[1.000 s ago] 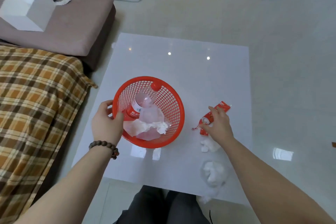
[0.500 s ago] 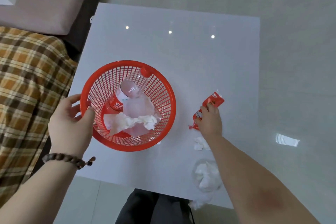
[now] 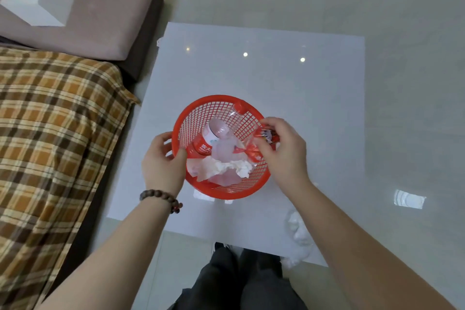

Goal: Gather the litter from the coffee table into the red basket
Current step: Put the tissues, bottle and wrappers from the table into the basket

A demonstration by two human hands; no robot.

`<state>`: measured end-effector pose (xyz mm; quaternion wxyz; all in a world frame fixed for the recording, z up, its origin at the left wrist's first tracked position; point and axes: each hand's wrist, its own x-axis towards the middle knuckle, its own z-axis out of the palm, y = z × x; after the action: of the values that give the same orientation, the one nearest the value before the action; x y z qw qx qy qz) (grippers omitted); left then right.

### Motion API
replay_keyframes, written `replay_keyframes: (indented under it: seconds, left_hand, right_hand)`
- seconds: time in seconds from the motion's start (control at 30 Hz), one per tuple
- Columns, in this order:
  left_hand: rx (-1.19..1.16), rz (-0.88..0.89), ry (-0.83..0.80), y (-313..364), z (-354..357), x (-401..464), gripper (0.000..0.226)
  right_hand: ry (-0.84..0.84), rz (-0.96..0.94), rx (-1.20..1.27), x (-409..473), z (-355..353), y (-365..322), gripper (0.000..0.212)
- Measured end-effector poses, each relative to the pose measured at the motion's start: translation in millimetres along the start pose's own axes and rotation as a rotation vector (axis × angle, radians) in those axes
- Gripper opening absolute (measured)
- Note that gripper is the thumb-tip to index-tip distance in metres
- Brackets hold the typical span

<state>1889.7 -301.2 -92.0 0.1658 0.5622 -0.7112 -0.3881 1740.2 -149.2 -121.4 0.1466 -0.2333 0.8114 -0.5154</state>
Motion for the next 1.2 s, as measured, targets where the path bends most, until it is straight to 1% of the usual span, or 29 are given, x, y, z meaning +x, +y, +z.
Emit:
replay_keyframes:
  seconds: [0.07,0.13,0.2,0.33,0.4,0.5,0.57,0.63,0.73,0.8,0.83,0.87,0.93,1.0,1.1,1.2]
  left_hand:
    - [-0.03,0.011,-0.028,4,-2,-5,0.028]
    - [-0.06,0.029,-0.034,7,-4,-10,0.027]
    - [-0.082,0.048,-0.031,8,-8,-14,0.026]
    - [-0.117,0.054,-0.027,9,-18,-19,0.024]
    - [-0.123,0.038,-0.029,10,-21,-21,0.025]
    - [-0.123,0.028,-0.036,9,-23,-24,0.025]
    - [-0.122,0.013,-0.046,9,-21,-26,0.026]
    - [-0.118,0.002,-0.051,9,-18,-28,0.028]
    - [-0.094,-0.009,-0.051,7,-12,-29,0.03]
    - [-0.071,-0.021,-0.047,5,-7,-28,0.032]
    - [-0.06,-0.019,-0.041,4,-4,-27,0.033]
    - [-0.046,-0.007,-0.032,2,-2,-26,0.033]
    - [-0.018,0.027,-0.012,-4,4,-23,0.031]
    - [0.003,0.041,0.001,-10,9,-20,0.031]
    - [0.011,0.025,0.008,-16,15,-15,0.031]
    - [0.017,0.032,0.013,-20,18,-11,0.031]
  right_hand:
    - [-0.082,-0.087,-0.046,-7,13,-27,0.027]
    - [-0.193,-0.116,-0.107,-12,29,-45,0.028]
    - [-0.315,-0.109,-0.202,-16,43,-51,0.038]
    - [-0.504,-0.086,-0.362,-23,55,-52,0.067]
    - [-0.544,-0.095,-0.378,-27,52,-50,0.077]
    - [-0.568,-0.089,-0.343,-33,39,-50,0.084]
    - [-0.568,-0.072,-0.292,-37,27,-47,0.085]
    - [-0.513,-0.049,-0.216,-40,11,-39,0.079]
    - [-0.278,-0.004,-0.141,-44,-19,-9,0.062]
    - [-0.159,0.081,-0.197,-47,-40,26,0.056]
    - [-0.144,0.15,-0.249,-48,-49,47,0.055]
    - [-0.158,0.227,-0.307,-50,-55,69,0.056]
    - [-0.239,0.348,-0.417,-55,-58,112,0.06]
    - [-0.346,0.398,-0.499,-60,-52,147,0.065]
    - [-0.497,0.376,-0.644,-62,-35,183,0.069]
    - [-0.576,0.319,-0.799,-61,-20,206,0.06]
